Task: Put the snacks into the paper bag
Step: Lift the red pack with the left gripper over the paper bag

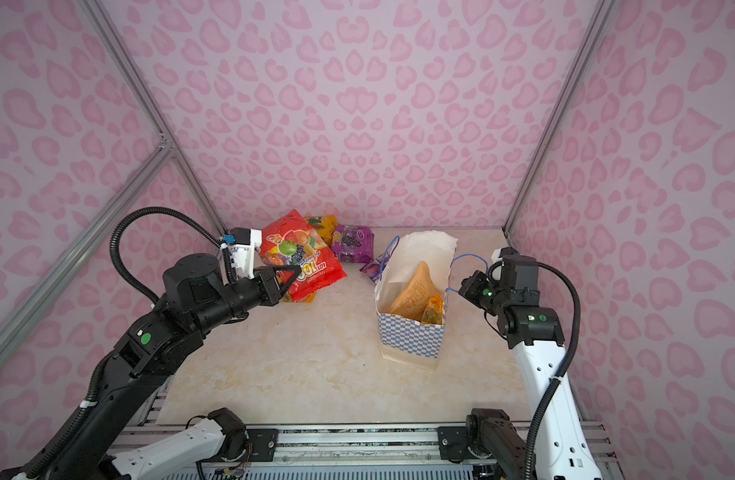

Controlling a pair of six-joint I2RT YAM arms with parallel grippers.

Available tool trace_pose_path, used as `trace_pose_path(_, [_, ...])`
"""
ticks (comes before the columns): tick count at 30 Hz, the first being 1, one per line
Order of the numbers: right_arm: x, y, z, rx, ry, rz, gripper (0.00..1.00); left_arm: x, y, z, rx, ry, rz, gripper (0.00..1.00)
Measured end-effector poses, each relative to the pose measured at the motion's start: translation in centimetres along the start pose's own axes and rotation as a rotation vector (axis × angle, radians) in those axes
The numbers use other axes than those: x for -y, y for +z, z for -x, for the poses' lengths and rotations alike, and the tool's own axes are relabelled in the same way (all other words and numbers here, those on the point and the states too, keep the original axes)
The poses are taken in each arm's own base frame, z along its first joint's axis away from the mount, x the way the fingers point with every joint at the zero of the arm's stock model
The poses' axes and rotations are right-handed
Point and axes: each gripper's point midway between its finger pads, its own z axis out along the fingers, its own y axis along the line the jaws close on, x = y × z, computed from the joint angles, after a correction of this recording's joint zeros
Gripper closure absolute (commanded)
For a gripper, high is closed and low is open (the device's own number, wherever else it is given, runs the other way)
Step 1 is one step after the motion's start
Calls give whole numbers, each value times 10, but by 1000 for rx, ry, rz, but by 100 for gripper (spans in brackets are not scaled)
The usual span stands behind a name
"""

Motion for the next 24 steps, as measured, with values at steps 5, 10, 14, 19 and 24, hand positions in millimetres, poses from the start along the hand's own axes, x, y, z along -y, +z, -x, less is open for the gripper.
trace_pose_path(5, [-10,-13,8,33,-18,22,100,81,1,7,-42,135,-214,97])
trace_pose_path(10, [-20,-27,16,66,-33,41,100,139,24,2,-91,253,-343,97])
trace_pose_path(14, [-22,-34,17,71,-39,37,100,171,52,-19,-175,338,-380,97])
trace_pose_path(19, [-25,-41,20,85,-43,33,100,197,92,-52,-283,455,-351,97])
trace_pose_path(24, [-24,-41,19,83,-41,28,100,184,138,-82,-378,532,-238,97])
